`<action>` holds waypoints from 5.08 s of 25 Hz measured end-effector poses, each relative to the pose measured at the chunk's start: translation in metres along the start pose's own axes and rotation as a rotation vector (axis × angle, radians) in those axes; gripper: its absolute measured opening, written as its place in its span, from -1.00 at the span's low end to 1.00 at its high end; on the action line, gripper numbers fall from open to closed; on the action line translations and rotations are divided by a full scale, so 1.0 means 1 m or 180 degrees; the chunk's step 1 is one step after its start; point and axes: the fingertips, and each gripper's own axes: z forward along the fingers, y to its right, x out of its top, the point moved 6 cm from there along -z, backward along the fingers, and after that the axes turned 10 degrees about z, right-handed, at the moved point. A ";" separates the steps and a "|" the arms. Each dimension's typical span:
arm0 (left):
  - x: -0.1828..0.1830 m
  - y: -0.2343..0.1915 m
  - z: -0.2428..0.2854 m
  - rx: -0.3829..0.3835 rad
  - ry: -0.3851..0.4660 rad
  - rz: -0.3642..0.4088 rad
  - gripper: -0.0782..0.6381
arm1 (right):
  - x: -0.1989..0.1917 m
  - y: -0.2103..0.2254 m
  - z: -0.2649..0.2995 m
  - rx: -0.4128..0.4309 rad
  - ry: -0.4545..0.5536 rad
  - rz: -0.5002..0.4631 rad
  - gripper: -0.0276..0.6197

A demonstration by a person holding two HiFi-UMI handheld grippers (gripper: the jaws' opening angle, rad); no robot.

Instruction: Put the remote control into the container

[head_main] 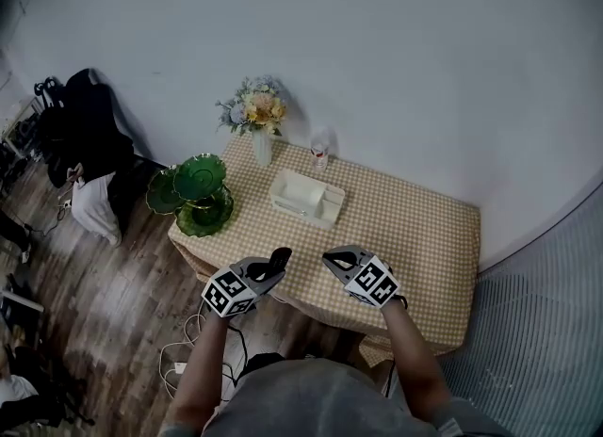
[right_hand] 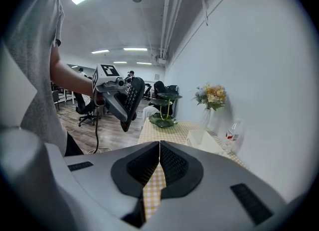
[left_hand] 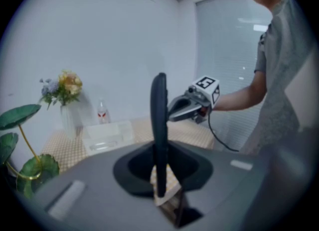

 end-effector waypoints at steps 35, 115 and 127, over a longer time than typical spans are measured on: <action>-0.002 -0.079 0.069 -0.0688 -0.0085 0.0365 -0.61 | 0.005 0.058 0.018 -0.0357 -0.0320 0.0123 -0.86; -0.029 -0.146 0.111 -0.1458 -0.1041 0.2150 -0.61 | 0.044 0.069 0.137 0.0168 -0.0710 -0.0168 -0.59; -0.029 -0.154 0.111 -0.1303 -0.0915 0.2128 -0.21 | 0.037 0.076 0.132 0.0064 -0.0694 -0.0073 -0.59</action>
